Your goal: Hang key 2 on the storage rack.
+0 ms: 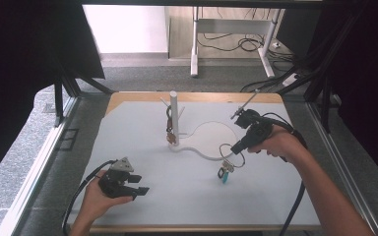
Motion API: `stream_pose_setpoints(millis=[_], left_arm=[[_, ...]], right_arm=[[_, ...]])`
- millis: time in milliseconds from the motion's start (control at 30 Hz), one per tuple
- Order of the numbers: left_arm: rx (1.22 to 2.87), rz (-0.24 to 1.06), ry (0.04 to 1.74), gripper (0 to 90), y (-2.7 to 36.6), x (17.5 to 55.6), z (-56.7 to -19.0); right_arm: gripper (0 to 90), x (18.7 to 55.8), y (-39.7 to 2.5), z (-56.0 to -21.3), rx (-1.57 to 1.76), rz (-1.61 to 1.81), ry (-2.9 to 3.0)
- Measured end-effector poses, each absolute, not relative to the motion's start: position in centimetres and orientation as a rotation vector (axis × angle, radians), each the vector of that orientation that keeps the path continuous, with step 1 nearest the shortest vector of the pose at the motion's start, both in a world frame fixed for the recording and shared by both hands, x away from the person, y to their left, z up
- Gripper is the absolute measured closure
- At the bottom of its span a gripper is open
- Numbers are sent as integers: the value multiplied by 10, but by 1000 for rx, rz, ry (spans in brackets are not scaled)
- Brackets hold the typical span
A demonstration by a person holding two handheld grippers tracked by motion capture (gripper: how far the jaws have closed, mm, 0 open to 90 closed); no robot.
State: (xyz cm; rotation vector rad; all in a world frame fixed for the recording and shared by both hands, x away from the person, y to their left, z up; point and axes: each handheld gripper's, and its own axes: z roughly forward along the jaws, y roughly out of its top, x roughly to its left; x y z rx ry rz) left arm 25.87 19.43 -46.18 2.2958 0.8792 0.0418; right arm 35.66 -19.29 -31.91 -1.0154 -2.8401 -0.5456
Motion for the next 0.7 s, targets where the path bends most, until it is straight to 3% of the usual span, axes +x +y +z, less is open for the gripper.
stream_pose_setpoints(millis=[700], left_arm=[[2288,44,870,452,199,258,-458]], right_arm=[[873,397,-186,-281,-1088,-589,-2837]])
